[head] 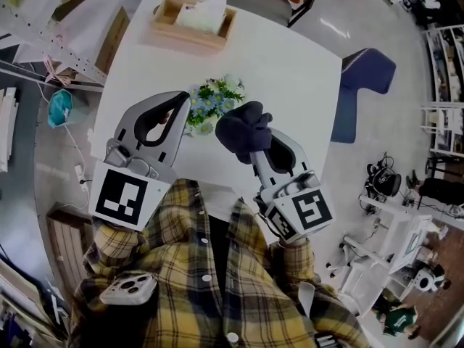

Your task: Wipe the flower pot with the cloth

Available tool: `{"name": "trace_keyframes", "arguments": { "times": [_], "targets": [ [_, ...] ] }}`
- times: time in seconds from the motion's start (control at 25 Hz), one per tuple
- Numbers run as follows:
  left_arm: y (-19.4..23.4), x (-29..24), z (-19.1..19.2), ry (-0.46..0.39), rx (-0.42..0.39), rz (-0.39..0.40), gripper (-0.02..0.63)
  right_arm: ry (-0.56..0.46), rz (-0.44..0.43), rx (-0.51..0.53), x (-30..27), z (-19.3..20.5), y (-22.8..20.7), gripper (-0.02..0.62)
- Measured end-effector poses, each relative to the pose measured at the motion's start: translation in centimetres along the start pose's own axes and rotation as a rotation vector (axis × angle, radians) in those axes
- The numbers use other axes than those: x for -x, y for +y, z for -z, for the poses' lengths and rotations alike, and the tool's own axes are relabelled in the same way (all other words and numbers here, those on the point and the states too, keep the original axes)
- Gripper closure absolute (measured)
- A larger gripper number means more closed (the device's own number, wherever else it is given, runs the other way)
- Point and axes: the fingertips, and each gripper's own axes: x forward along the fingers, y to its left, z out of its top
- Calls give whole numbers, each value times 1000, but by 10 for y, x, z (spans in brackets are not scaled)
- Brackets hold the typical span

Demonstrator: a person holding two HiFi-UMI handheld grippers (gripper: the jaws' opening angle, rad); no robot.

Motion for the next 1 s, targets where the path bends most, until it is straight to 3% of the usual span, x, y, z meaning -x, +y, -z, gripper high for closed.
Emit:
{"name": "trace_keyframes", "arguments": {
  "times": [0.4, 0.72, 1.0],
  "targets": [
    [20, 6, 53, 73, 40, -5, 598, 85, 25, -92, -1, 57, 9, 563],
    [31, 9, 110, 182, 45, 7, 598, 164, 36, -164, -13, 107, 10, 563],
    [33, 11, 152, 215, 57, 50, 597, 213, 33, -184, -28, 135, 6, 563]
  ]
}}
